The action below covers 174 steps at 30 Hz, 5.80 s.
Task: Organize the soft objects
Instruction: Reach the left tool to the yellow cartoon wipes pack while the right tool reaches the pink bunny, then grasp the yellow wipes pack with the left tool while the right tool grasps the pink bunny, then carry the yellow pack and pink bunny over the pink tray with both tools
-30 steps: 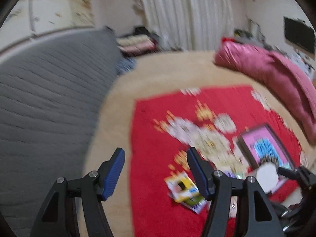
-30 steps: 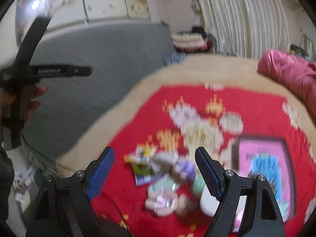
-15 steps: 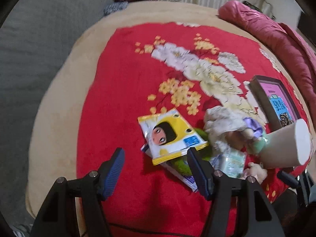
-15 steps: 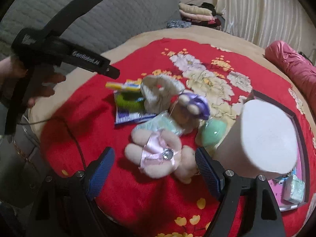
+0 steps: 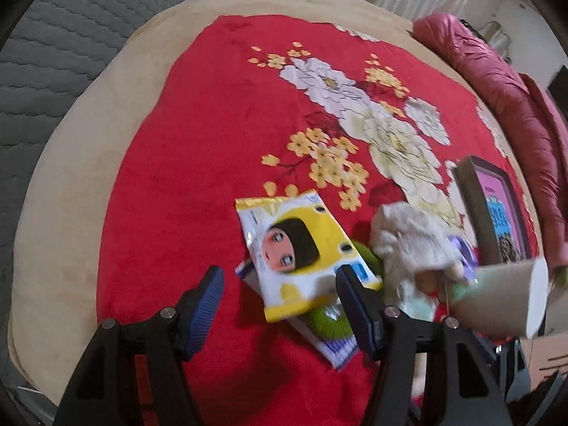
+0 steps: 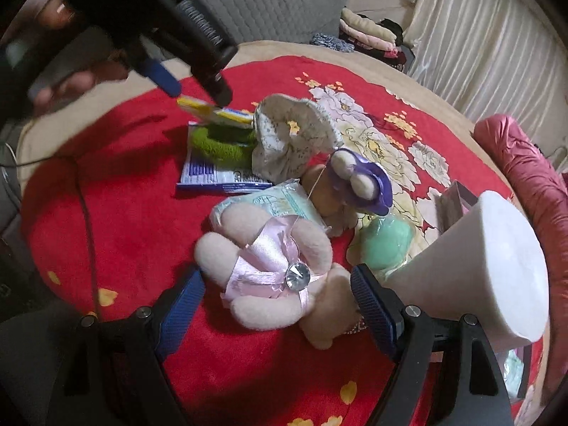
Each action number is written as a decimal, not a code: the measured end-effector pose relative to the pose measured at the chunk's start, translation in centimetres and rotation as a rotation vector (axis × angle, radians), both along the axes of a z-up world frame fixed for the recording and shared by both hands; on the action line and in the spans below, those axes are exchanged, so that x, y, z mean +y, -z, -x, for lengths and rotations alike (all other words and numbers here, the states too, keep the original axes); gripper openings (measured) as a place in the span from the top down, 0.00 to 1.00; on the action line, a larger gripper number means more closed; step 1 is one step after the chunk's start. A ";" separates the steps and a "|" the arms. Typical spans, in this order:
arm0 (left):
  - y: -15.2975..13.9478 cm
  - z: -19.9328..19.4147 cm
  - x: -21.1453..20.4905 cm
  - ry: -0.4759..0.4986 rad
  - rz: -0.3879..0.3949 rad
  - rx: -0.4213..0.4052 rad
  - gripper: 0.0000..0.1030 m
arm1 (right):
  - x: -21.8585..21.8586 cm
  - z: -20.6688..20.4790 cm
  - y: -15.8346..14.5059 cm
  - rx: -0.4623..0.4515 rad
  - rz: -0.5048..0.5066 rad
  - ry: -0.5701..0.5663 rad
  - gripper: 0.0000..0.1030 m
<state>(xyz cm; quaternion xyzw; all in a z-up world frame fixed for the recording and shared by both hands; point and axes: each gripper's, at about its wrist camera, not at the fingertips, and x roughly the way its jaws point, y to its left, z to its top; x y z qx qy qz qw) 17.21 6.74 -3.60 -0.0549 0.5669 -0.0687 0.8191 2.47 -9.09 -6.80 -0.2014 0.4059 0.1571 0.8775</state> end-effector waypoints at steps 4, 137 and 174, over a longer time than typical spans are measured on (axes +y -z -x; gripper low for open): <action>0.9 -1.7 -0.2 -0.014 -0.001 0.037 0.37 | -0.2 -0.4 0.6 -0.001 0.018 -0.008 0.18; -5.2 5.4 -33.5 0.336 0.366 -0.030 0.98 | -33.0 -3.3 -7.2 -0.049 -0.227 0.528 0.69; -3.6 4.8 -36.8 0.395 0.164 -0.046 0.97 | -33.5 -1.3 -5.0 0.060 -0.287 0.564 0.28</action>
